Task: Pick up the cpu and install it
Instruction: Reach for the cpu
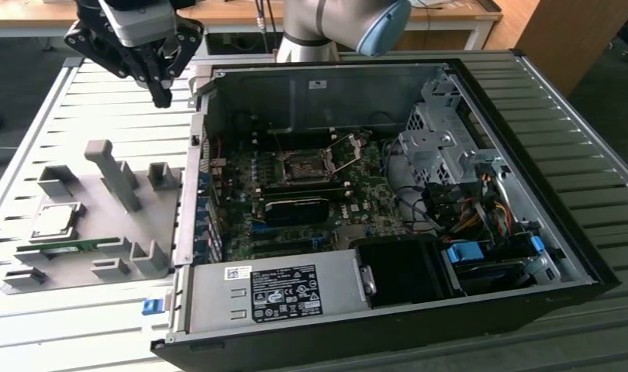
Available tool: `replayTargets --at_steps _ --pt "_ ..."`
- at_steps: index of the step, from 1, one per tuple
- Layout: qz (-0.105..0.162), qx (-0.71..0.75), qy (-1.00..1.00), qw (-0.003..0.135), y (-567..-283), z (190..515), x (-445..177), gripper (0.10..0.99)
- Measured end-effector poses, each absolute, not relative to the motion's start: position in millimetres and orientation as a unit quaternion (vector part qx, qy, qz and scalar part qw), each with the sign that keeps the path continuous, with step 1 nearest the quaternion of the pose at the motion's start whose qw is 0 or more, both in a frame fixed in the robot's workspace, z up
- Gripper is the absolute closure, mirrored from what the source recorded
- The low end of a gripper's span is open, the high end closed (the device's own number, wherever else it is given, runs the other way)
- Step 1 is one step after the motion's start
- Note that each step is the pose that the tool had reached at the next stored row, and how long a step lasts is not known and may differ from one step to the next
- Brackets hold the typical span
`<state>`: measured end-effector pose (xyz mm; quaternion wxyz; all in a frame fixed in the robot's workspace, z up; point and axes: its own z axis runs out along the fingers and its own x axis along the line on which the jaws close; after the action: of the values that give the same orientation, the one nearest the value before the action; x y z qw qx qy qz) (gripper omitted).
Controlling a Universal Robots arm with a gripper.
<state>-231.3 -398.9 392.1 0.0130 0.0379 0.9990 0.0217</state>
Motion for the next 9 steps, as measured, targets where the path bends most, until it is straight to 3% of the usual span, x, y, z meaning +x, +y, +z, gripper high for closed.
replayTargets --at_steps 9 --pt "0.022 0.038 0.999 0.013 -398.9 391.8 -238.8 0.98"
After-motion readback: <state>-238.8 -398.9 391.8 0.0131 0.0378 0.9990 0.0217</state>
